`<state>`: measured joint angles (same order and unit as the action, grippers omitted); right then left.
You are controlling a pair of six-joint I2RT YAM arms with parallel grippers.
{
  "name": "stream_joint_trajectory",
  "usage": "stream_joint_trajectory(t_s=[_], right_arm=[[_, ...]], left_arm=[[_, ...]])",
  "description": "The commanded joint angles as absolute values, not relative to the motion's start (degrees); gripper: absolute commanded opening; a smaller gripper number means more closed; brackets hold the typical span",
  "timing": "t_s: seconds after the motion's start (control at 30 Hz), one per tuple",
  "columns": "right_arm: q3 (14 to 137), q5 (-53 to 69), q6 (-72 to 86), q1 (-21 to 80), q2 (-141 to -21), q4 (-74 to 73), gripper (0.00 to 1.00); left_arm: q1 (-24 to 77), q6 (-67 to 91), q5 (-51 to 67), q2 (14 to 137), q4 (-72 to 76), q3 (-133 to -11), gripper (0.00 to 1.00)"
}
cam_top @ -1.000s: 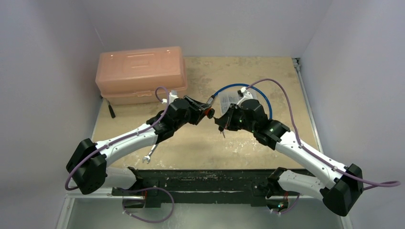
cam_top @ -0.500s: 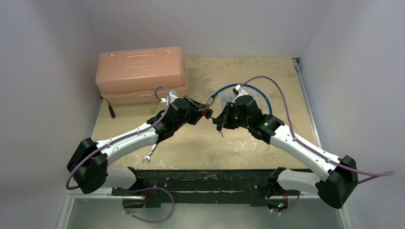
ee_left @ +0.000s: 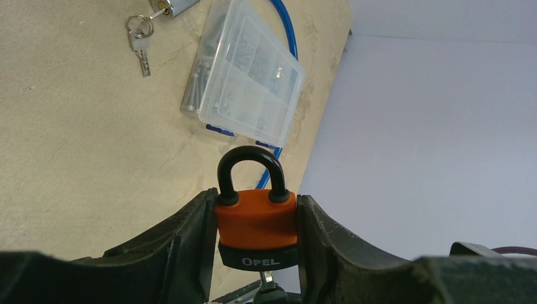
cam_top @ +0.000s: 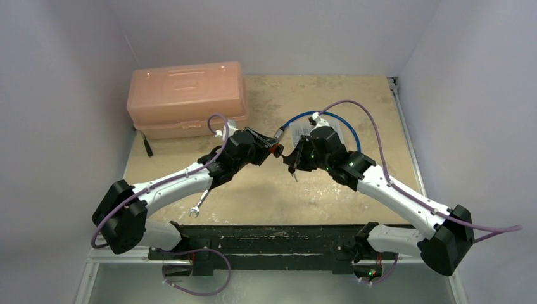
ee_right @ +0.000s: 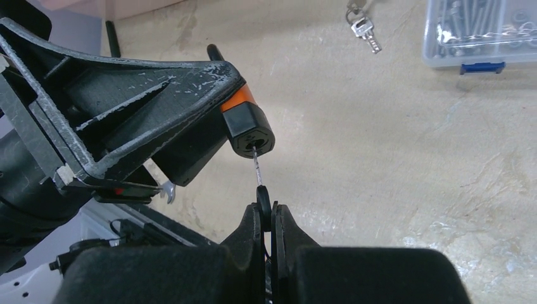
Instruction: Unlock with the key
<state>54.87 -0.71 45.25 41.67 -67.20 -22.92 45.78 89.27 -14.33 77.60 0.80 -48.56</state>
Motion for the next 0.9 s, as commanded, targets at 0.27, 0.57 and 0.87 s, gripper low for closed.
stream_joint_trajectory(t_s=[0.27,0.57,0.87], right_arm=[[54.7,-13.1,38.6,45.2,-68.2,-14.1,0.00],[52.6,-8.9,43.1,44.9,-67.5,-11.2,0.00],[47.1,-2.5,56.6,42.5,-64.7,-5.2,0.00]], left_arm=[[48.1,92.3,-8.2,78.8,5.1,-53.0,0.00],[48.1,91.8,-8.7,78.7,6.2,-53.1,0.00],[48.5,91.9,-9.3,77.3,9.5,-51.4,0.00]])
